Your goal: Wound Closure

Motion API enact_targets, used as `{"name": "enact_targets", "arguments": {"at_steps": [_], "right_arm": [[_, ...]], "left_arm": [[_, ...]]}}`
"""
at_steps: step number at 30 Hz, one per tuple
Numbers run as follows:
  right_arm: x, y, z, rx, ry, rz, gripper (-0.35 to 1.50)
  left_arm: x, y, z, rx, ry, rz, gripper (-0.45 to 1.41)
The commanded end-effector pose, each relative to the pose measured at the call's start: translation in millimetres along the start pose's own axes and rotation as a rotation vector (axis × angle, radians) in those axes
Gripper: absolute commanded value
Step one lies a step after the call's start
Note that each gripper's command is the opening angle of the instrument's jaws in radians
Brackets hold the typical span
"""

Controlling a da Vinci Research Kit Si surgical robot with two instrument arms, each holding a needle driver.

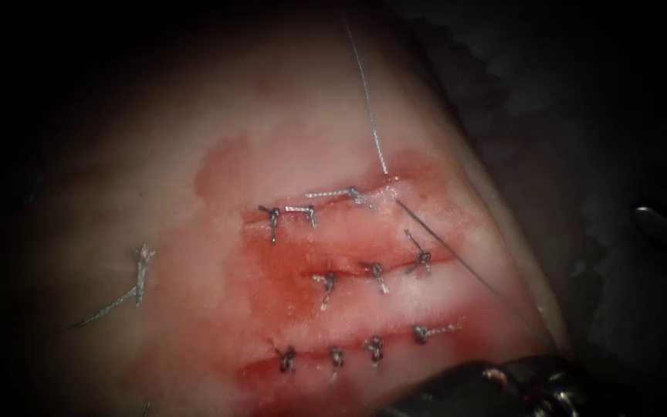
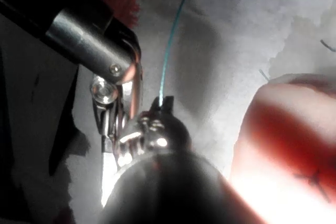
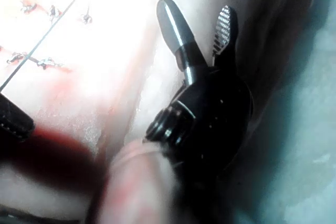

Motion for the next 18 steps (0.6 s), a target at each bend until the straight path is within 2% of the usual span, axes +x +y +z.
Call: {"name": "enact_targets", "arguments": {"at_steps": [1,5,10,14,17,18], "right_arm": [[0.6,0.0,0.7,-0.003,-0.002,0.001,0.86],[0.8,0.0,0.8,-0.004,-0.002,0.001,0.86],[0.9,0.1,0.8,-0.009,0.001,0.001,0.86],[1.2,0.2,1.0,-0.012,0.005,0.000,0.86],[1.4,0.3,1.2,-0.030,0.018,0.000,0.76],[1.4,0.3,1.2,-0.030,0.018,0.000,0.76]], "left_arm": [[0.3,1.2,0.2,-0.006,0.000,0.003,-0.45],[-2.1,1.6,-0.2,-0.017,-0.009,-0.005,-0.45],[-3.2,1.7,-0.5,-0.020,-0.012,-0.008,-0.45],[-2.2,2.3,-1.3,-0.021,-0.027,-0.012,-0.45],[1.6,4.2,-4.3,-0.065,-0.038,-0.071,-0.45],[1.6,4.2,-4.3,-0.065,-0.038,-0.071,-0.45]]}}
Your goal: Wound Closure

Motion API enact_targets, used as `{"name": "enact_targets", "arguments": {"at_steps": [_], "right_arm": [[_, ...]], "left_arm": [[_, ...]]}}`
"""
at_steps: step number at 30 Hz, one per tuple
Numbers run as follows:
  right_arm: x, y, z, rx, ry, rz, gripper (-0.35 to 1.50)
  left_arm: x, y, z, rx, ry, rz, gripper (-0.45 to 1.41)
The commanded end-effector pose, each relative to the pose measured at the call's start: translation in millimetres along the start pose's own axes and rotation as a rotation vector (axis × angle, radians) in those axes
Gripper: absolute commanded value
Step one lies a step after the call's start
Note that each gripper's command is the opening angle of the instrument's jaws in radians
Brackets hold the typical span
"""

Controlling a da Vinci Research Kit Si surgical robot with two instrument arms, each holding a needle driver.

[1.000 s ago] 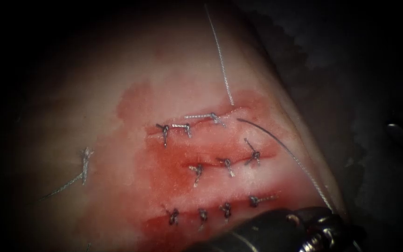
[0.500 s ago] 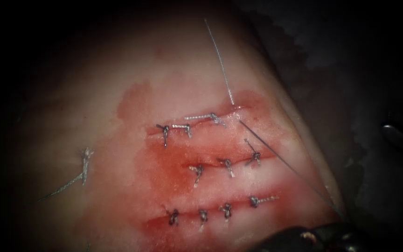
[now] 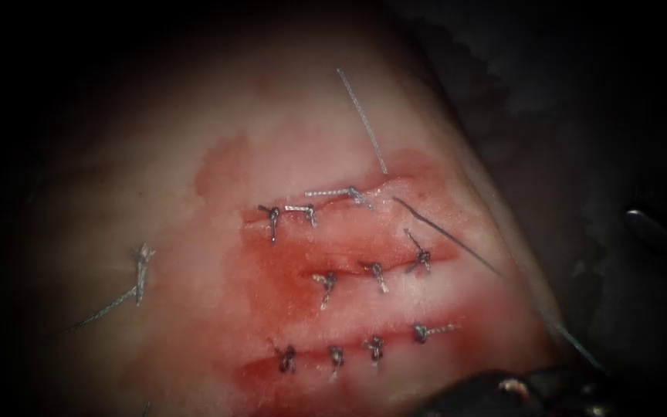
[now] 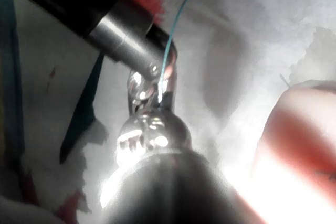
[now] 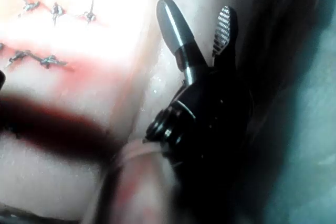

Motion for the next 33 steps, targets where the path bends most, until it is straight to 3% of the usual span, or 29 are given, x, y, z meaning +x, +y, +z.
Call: {"name": "enact_targets", "arguments": {"at_steps": [1,3,5,6,7,8,11,12,14,15,17,18,21,23,24,27,28,29,30,31,32,33], "right_arm": [[0.8,0.4,1.3,-0.027,0.017,0.003,0.44],[0.9,0.8,1.9,-0.031,0.019,-0.037,-0.01],[0.9,1.1,2.2,-0.032,0.020,-0.072,-0.05],[1.0,1.3,2.4,-0.033,0.019,-0.112,-0.05],[1.0,1.7,2.7,-0.031,0.022,-0.129,-0.13],[1.0,2.5,3.5,-0.037,0.016,-0.150,-0.35],[1.0,3.6,4.4,-0.075,0.008,-0.193,-0.35],[1.0,4.7,5.4,-0.122,0.013,-0.223,-0.35],[0.8,6.2,6.7,-0.175,0.019,-0.317,-0.35],[0.8,6.2,6.7,-0.175,0.019,-0.317,-0.35],[-0.2,8.1,8.8,-0.221,0.045,-0.341,-0.35],[-0.2,8.1,8.8,-0.221,0.045,-0.341,-0.35],[-2.3,10.0,11.2,-0.193,0.044,-0.391,-0.35],[-2.8,10.4,11.5,-0.191,0.040,-0.398,-0.35],[-4.0,11.5,11.6,-0.194,0.008,-0.420,-0.35],[-5.6,13.1,11.1,-0.193,-0.037,-0.419,-0.35],[-7.2,15.0,10.5,-0.199,-0.079,-0.411,-0.35],[-9.1,17.8,9.4,-0.205,-0.107,-0.395,-0.35],[-9.1,17.8,9.4,-0.205,-0.107,-0.395,-0.35],[-9.7,19.1,8.9,-0.206,-0.108,-0.387,-0.35],[-10.7,22.3,7.6,-0.237,-0.089,-0.373,-0.35],[-10.7,22.3,7.6,-0.237,-0.089,-0.373,-0.35]], "left_arm": [[5.0,3.8,-3.9,-0.052,0.008,-0.055,-0.45],[8.2,4.7,-6.3,-0.068,0.017,-0.085,-0.45],[10.0,4.9,-7.5,-0.075,0.023,-0.089,-0.45],[12.2,5.0,-9.1,-0.082,0.030,-0.095,-0.45],[13.9,5.0,-10.3,-0.092,0.028,-0.129,-0.45],[17.7,4.6,-13.8,-0.130,0.002,-0.201,-0.45],[20.3,4.3,-17.0,-0.176,-0.037,-0.282,-0.45],[22.5,4.4,-20.8,-0.224,-0.092,-0.394,-0.45],[23.9,4.6,-23.9,-0.267,-0.178,-0.517,-0.45],[23.9,4.6,-23.9,-0.267,-0.178,-0.517,-0.45],[25.0,4.8,-26.3,-0.324,-0.316,-0.679,-0.45],[25.0,4.8,-26.3,-0.324,-0.316,-0.679,-0.45],[25.2,5.6,-26.9,-0.388,-0.480,-0.840,-0.45],[25.2,5.7,-26.9,-0.395,-0.502,-0.864,-0.45],[25.3,5.7,-26.8,-0.406,-0.524,-0.966,-0.45],[25.7,5.1,-26.6,-0.478,-0.497,-1.085,-0.45],[26.6,3.9,-26.1,-0.541,-0.453,-1.283,-0.45],[27.7,2.6,-25.6,-0.539,-0.432,-1.509,-0.45],[27.7,2.6,-25.6,-0.539,-0.432,-1.509,-0.45],[28.1,2.3,-25.5,-0.539,-0.430,-1.589,-0.45],[29.2,1.5,-25.1,-0.571,-0.368,-1.674,-0.45],[29.2,1.5,-25.1,-0.571,-0.368,-1.674,-0.45]]}}
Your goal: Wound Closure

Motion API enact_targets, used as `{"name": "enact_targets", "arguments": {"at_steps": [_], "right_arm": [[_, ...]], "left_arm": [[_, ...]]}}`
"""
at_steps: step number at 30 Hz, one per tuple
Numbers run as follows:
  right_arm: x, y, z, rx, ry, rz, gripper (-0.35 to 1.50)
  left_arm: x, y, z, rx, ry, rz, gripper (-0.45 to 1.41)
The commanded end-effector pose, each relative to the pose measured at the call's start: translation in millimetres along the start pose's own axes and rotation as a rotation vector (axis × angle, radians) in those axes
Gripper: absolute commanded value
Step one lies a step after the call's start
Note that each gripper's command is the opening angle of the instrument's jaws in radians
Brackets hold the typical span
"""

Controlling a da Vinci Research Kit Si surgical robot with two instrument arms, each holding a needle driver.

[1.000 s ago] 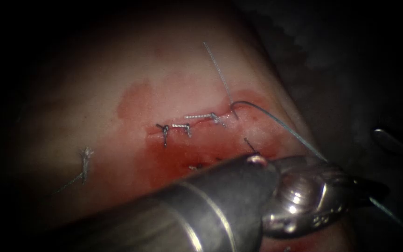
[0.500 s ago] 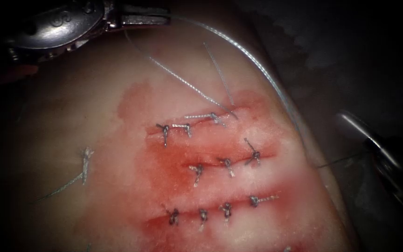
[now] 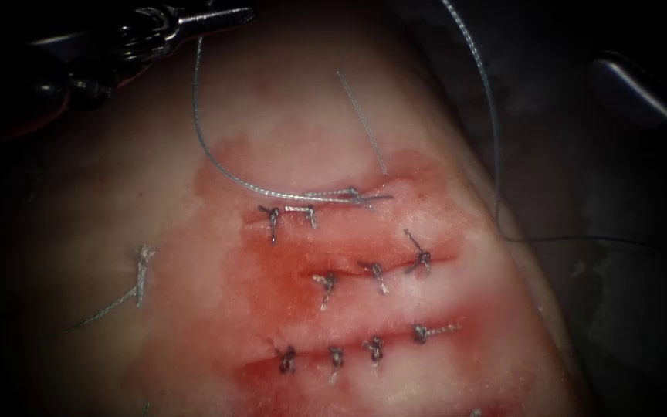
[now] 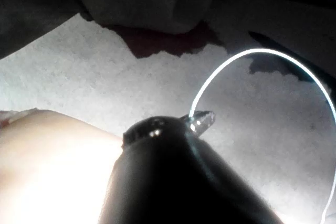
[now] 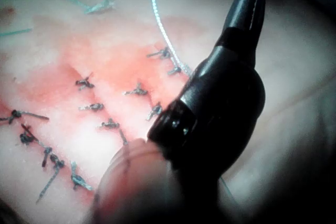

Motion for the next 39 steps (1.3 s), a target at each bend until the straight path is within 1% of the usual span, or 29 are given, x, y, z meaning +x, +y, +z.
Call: {"name": "enact_targets", "arguments": {"at_steps": [1,3,4,6,7,8,9,10,11,12,13,14,15,16,18,19,20,21,22,23,25,26,29,30,31,32,35,37,39], "right_arm": [[-2.1,5.5,0.5,-0.057,0.035,0.045,-0.35],[-1.8,7.4,1.0,-0.059,0.061,0.077,-0.35],[-1.8,7.4,1.0,-0.059,0.061,0.077,-0.35],[-0.1,9.2,2.1,-0.074,0.125,0.084,-0.35],[3.8,10.7,4.4,-0.074,0.218,0.073,-0.35],[5.1,11.0,5.1,-0.079,0.230,0.069,-0.35],[5.1,11.0,5.1,-0.079,0.230,0.069,-0.35],[6.8,11.1,6.1,-0.071,0.239,0.062,-0.35],[8.9,10.6,7.7,-0.048,0.236,0.052,-0.35],[10.0,9.8,8.7,-0.031,0.242,0.045,-0.35],[10.7,9.0,9.4,-0.018,0.246,0.040,-0.35],[10.7,9.0,9.4,-0.018,0.246,0.040,-0.35],[11.8,6.3,10.9,0.013,0.260,0.029,-0.35],[12.1,3.3,12.1,0.028,0.260,0.011,-0.35],[12.2,-0.2,13.4,0.022,0.259,-0.045,-0.35],[12.8,-2.6,14.3,0.013,0.259,-0.061,-0.35],[14.1,-4.7,14.8,-0.023,0.253,-0.079,-0.35],[14.1,-4.7,14.8,-0.023,0.253,-0.079,-0.35],[15.0,-5.3,14.7,-0.036,0.248,-0.084,-0.35],[17.2,-6.2,14.3,-0.089,0.245,-0.095,-0.35],[19.4,-6.7,13.9,-0.143,0.270,-0.104,-0.35],[21.1,-6.9,13.9,-0.177,0.290,-0.112,-0.35],[23.5,-6.6,14.3,-0.247,0.292,-0.118,-0.35],[23.5,-6.6,14.3,-0.247,0.292,-0.118,-0.35],[24.6,-6.1,14.5,-0.317,0.295,-0.115,-0.35],[24.6,-6.1,14.5,-0.317,0.295,-0.115,-0.35],[25.2,-5.1,14.8,-0.407,0.301,-0.116,-0.35],[24.6,-4.2,14.7,-0.497,0.234,-0.115,-0.35],[23.8,-3.8,14.6,-0.493,0.182,-0.108,-0.35]], "left_arm": [[-1.2,1.3,1.0,0.019,0.019,-0.008,-0.45],[-1.4,1.5,1.1,0.051,-0.006,-0.078,-0.45],[-1.4,1.5,1.1,0.051,-0.006,-0.078,-0.45],[-1.6,1.1,1.3,0.088,-0.053,-0.097,-0.45],[-1.7,0.1,2.3,0.127,-0.115,-0.244,-0.45],[-1.7,-0.3,2.6,0.133,-0.126,-0.272,-0.45],[-1.7,-0.3,2.6,0.133,-0.126,-0.272,-0.45],[-1.8,-0.7,3.0,0.131,-0.124,-0.297,-0.45],[-1.7,-1.7,3.7,0.150,-0.114,-0.318,-0.45],[-1.7,-2.0,4.0,0.167,-0.113,-0.320,-0.45],[-1.5,-2.5,4.2,0.193,-0.120,-0.323,-0.45],[-1.5,-2.5,4.2,0.193,-0.120,-0.323,-0.45],[-1.3,-3.2,4.5,0.238,-0.130,-0.326,-0.45],[-1.1,-4.1,5.0,0.281,-0.123,-0.328,-0.45],[-1.0,-5.1,5.6,0.309,-0.111,-0.329,-0.45],[-1.0,-6.2,6.5,0.334,-0.085,-0.335,-0.45],[-0.8,-6.9,7.6,0.359,-0.060,-0.334,-0.45],[-0.8,-6.9,7.6,0.359,-0.060,-0.334,-0.45],[-0.7,-7.1,8.0,0.367,-0.051,-0.334,-0.45],[-0.4,-7.2,8.7,0.391,-0.031,-0.332,-0.45],[-0.4,-7.3,9.2,0.395,-0.026,-0.334,-0.45],[-0.5,-7.3,9.9,0.400,-0.024,-0.336,-0.45],[-0.4,-7.1,11.1,0.406,-0.026,-0.334,-0.45],[-0.4,-7.1,11.1,0.406,-0.026,-0.334,-0.45],[-0.2,-6.4,12.1,0.406,-0.030,-0.317,-0.45],[-0.2,-6.4,12.1,0.406,-0.030,-0.317,-0.45],[0.5,-4.3,13.6,0.399,-0.046,-0.269,-0.45],[2.5,-0.3,14.8,0.357,-0.096,-0.208,-0.45],[3.5,1.3,15.0,0.344,-0.110,-0.189,-0.45]]}}
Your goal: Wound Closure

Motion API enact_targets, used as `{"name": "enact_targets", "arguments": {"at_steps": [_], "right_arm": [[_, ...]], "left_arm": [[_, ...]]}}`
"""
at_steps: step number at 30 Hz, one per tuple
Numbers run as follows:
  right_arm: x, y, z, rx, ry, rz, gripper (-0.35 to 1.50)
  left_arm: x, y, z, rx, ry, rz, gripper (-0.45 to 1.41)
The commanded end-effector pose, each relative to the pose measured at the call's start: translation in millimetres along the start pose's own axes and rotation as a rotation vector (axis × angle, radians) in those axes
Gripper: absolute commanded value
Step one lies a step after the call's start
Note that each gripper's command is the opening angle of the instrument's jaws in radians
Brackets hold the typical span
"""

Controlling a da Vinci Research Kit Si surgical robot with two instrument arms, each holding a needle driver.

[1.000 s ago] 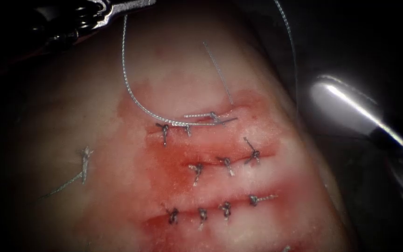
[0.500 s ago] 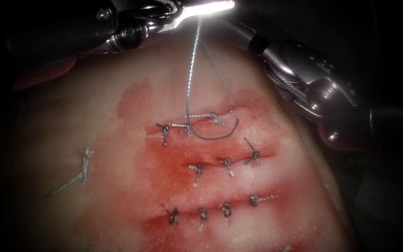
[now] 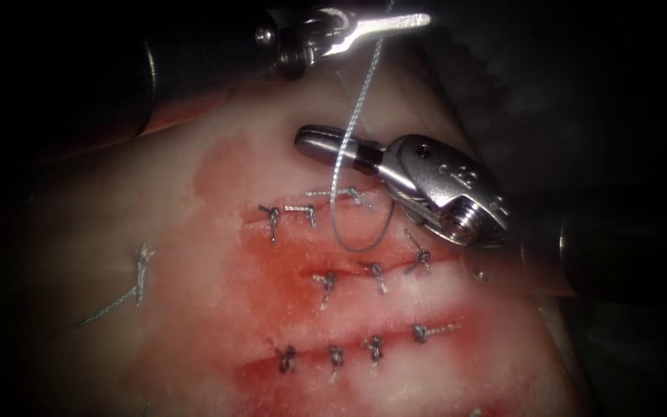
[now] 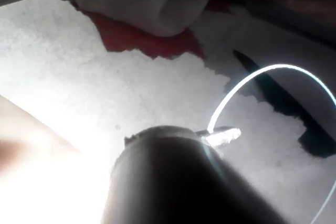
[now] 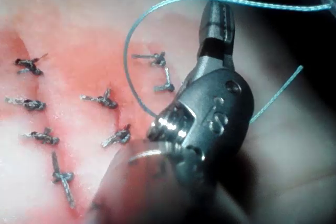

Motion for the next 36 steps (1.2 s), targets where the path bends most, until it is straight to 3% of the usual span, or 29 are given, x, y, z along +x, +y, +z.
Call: {"name": "enact_targets", "arguments": {"at_steps": [1,7,8,10,11,12,13,14,15,17,21,23,26,36], "right_arm": [[-0.6,0.1,0.8,0.012,-0.035,-0.001,-0.35],[-2.1,1.0,0.8,0.035,-0.106,0.008,-0.33],[-2.3,1.2,0.8,0.044,-0.117,0.010,-0.13],[-2.6,1.4,0.8,0.070,-0.128,0.002,-0.01],[-2.8,1.2,0.7,0.160,-0.128,0.004,0.14],[-2.8,1.2,0.7,0.160,-0.128,0.004,0.14],[-2.7,0.9,0.6,0.201,-0.127,0.001,0.34],[-2.7,0.9,0.6,0.201,-0.127,0.001,0.34],[-2.4,0.3,0.2,0.248,-0.127,-0.008,0.83],[-2.3,-0.1,-0.2,0.273,-0.129,-0.020,0.91],[-2.4,-0.5,-0.8,0.325,-0.121,-0.011,0.91],[-2.2,-0.9,-1.0,0.361,-0.118,-0.002,0.78],[-2.1,-1.1,-1.1,0.381,-0.114,0.005,0.76],[0.3,-2.7,-1.0,0.523,-0.154,0.170,0.61]], "left_arm": [[-0.7,1.3,0.5,-0.003,-0.010,0.023,-0.45],[0.5,4.5,-1.0,-0.081,-0.002,0.065,-0.45],[0.8,5.0,-1.2,-0.102,0.004,0.074,-0.45],[1.3,5.9,-1.9,-0.143,0.023,0.092,-0.45],[1.8,6.4,-2.5,-0.169,0.026,0.109,-0.45],[1.8,6.4,-2.5,-0.169,0.026,0.109,-0.45],[1.8,6.2,-2.5,-0.174,0.020,0.103,-0.45],[1.8,6.2,-2.5,-0.174,0.020,0.103,-0.45],[1.8,6.0,-2.7,-0.173,0.020,0.102,-0.45],[1.9,5.8,-2.9,-0.174,0.019,0.102,-0.45],[2.1,5.5,-3.5,-0.175,0.020,0.102,-0.45],[2.1,5.1,-3.9,-0.178,0.021,0.101,-0.45],[2.1,4.9,-4.3,-0.185,0.026,0.095,-0.45],[1.8,4.1,-6.6,-0.198,0.046,0.125,-0.45]]}}
